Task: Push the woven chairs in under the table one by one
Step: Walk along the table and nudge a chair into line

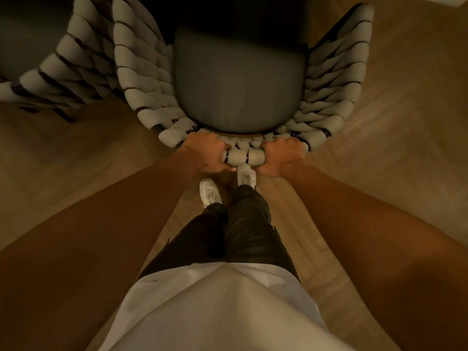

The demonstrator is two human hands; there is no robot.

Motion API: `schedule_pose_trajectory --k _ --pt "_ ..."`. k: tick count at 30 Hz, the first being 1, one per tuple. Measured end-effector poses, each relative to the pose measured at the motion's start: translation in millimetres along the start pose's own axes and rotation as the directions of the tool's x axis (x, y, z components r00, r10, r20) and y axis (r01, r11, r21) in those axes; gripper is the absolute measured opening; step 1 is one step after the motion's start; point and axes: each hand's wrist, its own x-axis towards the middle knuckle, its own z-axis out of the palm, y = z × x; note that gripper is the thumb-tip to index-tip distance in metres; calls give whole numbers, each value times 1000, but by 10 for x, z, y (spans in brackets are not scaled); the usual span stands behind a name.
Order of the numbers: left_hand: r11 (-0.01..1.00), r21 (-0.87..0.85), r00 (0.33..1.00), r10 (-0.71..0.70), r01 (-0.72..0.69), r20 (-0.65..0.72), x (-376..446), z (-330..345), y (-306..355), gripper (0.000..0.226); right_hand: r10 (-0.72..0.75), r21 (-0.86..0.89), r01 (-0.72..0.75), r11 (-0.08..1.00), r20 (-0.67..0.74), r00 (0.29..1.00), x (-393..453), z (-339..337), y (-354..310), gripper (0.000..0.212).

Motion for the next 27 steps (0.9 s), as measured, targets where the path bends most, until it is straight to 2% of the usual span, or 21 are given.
schedule_pose_trajectory --k 8,13,21,27 --pt "999 28 999 46 -45 -24 208 -270 -213 66 68 43 -69 997 14 998 188 -205 4 65" --pt "1000 23 999 19 -18 -31 347 -427 -315 78 95 98 -100 990 51 994 330 -398 75 65" --pt "999 38 1000 0 1 -9 276 -431 -253 74 87 65 -92 994 84 993 312 -381 35 75" --pt "999 -3 998 -36 35 -43 216 -337 -213 73 46 87 -57 995 124 991 242 -396 53 69"
